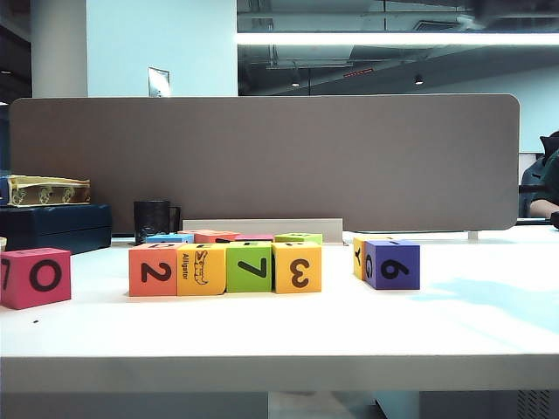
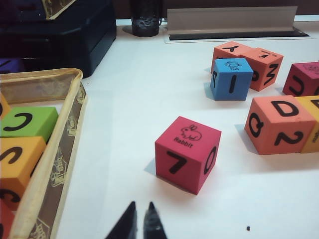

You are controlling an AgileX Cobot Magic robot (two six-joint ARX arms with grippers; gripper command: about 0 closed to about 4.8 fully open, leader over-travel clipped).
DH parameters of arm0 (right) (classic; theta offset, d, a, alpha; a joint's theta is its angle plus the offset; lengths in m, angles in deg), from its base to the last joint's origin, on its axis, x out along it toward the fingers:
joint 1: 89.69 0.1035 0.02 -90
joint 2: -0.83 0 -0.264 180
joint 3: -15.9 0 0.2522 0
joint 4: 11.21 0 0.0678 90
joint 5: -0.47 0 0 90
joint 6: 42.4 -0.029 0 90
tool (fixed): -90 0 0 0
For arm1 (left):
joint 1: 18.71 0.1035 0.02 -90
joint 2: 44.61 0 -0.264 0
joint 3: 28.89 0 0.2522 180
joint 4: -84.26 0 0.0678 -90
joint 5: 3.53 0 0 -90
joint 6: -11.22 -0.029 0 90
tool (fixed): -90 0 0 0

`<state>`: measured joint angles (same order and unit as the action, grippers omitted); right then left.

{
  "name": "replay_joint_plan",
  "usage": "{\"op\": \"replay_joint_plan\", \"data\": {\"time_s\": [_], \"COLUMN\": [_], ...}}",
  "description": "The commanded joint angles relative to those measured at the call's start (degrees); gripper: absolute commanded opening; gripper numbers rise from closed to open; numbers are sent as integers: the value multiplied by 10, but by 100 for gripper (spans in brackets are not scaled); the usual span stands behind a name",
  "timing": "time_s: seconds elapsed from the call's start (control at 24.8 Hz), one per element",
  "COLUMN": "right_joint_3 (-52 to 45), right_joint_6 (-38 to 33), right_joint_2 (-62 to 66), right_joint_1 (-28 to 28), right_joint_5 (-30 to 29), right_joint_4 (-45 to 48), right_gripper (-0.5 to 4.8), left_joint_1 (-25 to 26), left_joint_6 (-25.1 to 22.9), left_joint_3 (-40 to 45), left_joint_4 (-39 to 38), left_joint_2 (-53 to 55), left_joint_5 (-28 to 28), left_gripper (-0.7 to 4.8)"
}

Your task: Select the appropriate blocks from the scattered letter blocks on the table and arrange them in a row to spell out "DEEP".

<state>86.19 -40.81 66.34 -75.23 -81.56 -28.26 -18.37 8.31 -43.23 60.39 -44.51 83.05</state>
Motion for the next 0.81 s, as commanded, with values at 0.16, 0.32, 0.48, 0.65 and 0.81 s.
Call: {"op": "replay_joint_plan", "data": {"time_s": [0.16,0.32,0.48,0.65,0.81], "right_joint_3": [-154,-261,-339,-413,-456], "right_joint_6": [-1,-1,-1,-2,-5], "right_joint_2": [-134,-243,-332,-437,-523], "right_joint_1": [-60,-86,-92,-92,-92], "right_joint_5": [0,0,0,-5,-6], "right_joint_4": [23,23,22,22,20], "right_gripper": [-1,-1,-1,-1,-1], "left_joint_1": [0,1,1,0,0], "left_joint_6": [2,2,2,2,2], "left_joint_3": [0,0,0,0,0], "left_joint_4": [-2,-2,-2,-2,-2], "left_joint_2": [0,1,1,1,1], "left_joint_5": [-2,-3,-3,-3,-3], "left_gripper": [21,21,21,21,21]}}
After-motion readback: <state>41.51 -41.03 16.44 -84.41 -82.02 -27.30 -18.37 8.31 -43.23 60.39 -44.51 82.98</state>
